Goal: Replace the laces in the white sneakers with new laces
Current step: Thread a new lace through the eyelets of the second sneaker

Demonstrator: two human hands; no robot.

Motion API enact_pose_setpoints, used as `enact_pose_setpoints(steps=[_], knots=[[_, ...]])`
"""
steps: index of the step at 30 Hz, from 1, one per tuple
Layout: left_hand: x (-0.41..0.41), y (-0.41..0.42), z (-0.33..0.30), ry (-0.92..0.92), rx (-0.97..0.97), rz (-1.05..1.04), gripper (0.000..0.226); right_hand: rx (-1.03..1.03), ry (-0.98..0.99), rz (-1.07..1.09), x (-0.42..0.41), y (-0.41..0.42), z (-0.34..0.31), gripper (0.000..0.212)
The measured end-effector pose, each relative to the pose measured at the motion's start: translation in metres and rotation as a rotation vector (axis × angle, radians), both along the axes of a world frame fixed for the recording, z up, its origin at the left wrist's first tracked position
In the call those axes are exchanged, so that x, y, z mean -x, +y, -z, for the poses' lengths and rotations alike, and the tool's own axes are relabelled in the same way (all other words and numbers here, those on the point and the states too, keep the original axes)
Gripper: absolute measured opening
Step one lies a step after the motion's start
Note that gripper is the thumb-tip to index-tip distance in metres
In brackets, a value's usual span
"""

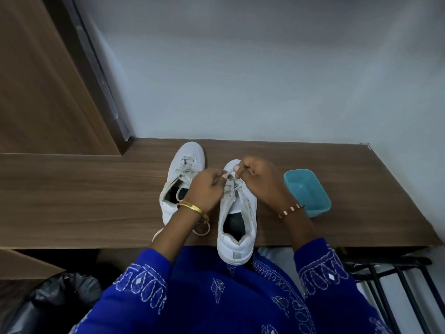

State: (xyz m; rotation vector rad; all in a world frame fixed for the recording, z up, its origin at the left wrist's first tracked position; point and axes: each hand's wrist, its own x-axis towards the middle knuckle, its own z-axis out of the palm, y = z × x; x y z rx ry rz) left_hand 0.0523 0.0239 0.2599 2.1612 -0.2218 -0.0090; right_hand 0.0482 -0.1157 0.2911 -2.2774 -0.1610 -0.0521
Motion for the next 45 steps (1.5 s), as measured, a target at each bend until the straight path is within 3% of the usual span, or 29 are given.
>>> enact_pose_setpoints(steps=[4, 9, 12, 15, 18, 22, 26, 32, 39, 45], knots=[[-0.001, 0.005, 0.013, 0.091, 0.069, 0.016, 0.028, -0.006, 0.030, 0.022, 0.004, -0.007, 0.007, 0.026], [-0.014, 0.021, 0.012, 0.001, 0.200, -0.263, 0.033, -0.072, 0.163, 0.007, 0.009, -0.031, 0.024, 0.019], [-0.021, 0.032, 0.008, -0.004, 0.113, -0.368, 0.030, -0.098, 0.246, -0.006, 0.012, -0.045, 0.029, 0.022], [-0.022, 0.033, 0.010, -0.057, -0.149, -0.390, 0.021, -0.102, 0.251, 0.007, 0.012, -0.046, 0.034, 0.021], [-0.012, 0.014, 0.011, -0.213, -0.176, -0.266, 0.032, -0.093, 0.174, 0.014, 0.013, -0.033, 0.036, 0.014], [0.007, -0.020, 0.016, -0.094, 0.074, -0.011, 0.029, 0.005, -0.022, 0.055, 0.011, -0.015, 0.038, 0.007], [0.011, -0.026, 0.025, -0.045, 0.102, -0.022, 0.020, 0.008, -0.154, 0.146, 0.013, -0.014, 0.040, 0.009], [0.004, -0.019, 0.032, -0.049, -0.052, 0.073, 0.018, -0.080, -0.151, 0.257, 0.021, -0.015, 0.055, 0.009], [0.002, -0.022, 0.017, 0.129, 0.093, 0.050, 0.035, -0.144, -0.181, 0.235, 0.017, -0.004, 0.061, 0.009], [-0.012, -0.009, 0.019, 0.145, -0.058, -0.029, 0.023, -0.248, -0.059, 0.399, 0.010, -0.014, 0.073, 0.008]])
